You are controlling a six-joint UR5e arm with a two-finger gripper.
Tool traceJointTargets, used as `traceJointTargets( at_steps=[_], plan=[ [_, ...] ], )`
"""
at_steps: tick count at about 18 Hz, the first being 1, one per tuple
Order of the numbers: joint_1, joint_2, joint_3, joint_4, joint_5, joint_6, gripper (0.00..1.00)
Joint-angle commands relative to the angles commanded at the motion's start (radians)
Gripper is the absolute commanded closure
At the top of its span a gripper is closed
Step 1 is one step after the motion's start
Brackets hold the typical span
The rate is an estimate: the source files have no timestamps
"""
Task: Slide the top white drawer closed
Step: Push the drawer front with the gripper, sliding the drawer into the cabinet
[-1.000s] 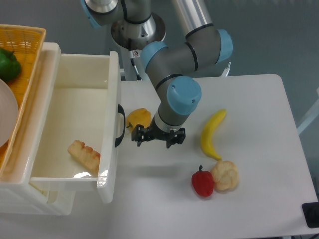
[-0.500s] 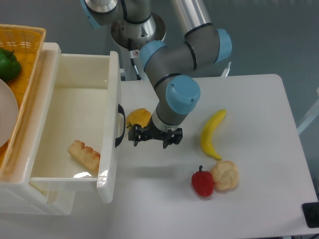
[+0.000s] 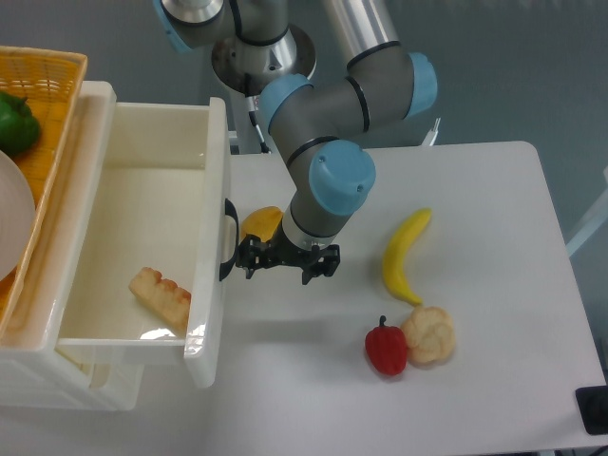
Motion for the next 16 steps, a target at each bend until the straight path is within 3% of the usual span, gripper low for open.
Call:
traceJointTargets(
  at_steps=[16],
  plan=[
    [-0.043,0.017,0.005,-0.017,0.009,-0.005,0.00]
  ],
)
